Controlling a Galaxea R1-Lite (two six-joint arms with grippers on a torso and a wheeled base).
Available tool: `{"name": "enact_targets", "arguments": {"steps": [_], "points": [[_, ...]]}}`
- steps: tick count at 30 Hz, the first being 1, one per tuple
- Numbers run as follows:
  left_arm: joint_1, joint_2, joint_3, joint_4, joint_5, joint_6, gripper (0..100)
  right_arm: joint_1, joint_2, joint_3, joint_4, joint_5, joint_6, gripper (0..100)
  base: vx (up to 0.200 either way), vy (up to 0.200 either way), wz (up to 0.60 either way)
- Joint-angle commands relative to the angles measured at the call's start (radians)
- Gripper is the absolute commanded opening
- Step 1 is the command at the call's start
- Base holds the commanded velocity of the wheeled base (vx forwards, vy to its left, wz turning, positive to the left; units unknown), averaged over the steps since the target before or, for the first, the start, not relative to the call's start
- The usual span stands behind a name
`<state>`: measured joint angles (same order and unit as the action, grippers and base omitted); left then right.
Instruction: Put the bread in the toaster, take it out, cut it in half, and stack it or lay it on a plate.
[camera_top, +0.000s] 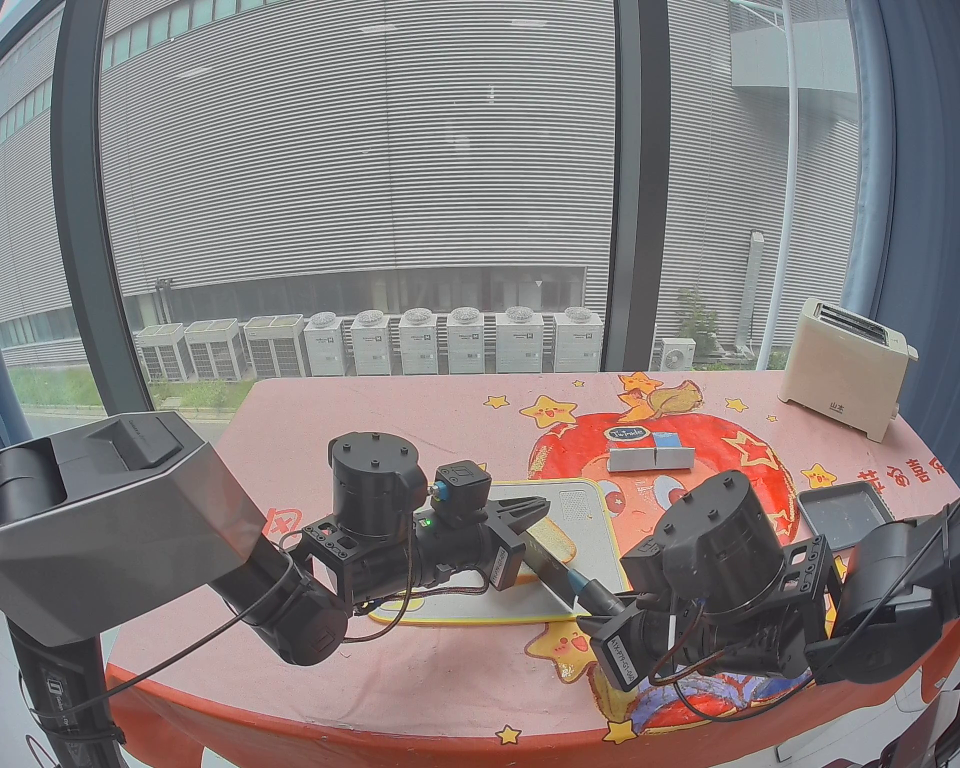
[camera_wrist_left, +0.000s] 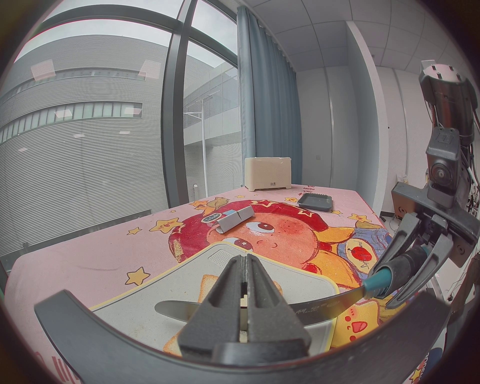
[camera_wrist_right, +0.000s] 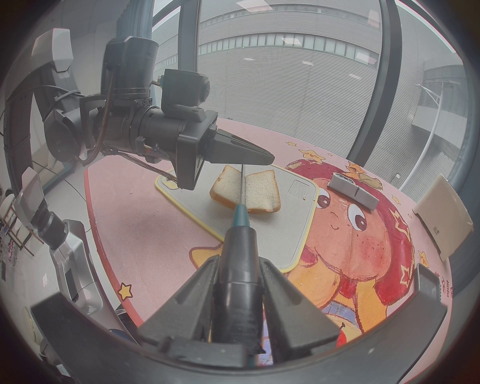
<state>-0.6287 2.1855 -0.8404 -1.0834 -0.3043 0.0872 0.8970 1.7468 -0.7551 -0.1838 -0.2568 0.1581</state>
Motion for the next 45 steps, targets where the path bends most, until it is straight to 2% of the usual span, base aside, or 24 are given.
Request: {"name": "enact_targets", "arguments": {"steps": [1, 31, 45], "points": [[-0.002, 0.005, -0.005, -0.003, -0.001, 0.000, 0, 0.000, 0.002, 0.002, 0.000, 0.002, 0.001, 0, 0.000, 0.000, 0.00], [0.004, 0.016, -0.011, -0.004, -0.004, -0.009, 0, -0.006, 0.005, 0.002, -0.013, 0.002, 0.003, 0, 0.000, 0.000, 0.00], [-0.009, -0.038, -0.006, -0.003, -0.006, -0.011, 0, -0.012, -0.001, 0.000, -0.013, 0.004, 0.005, 0, 0.000, 0.000, 0.00]]}}
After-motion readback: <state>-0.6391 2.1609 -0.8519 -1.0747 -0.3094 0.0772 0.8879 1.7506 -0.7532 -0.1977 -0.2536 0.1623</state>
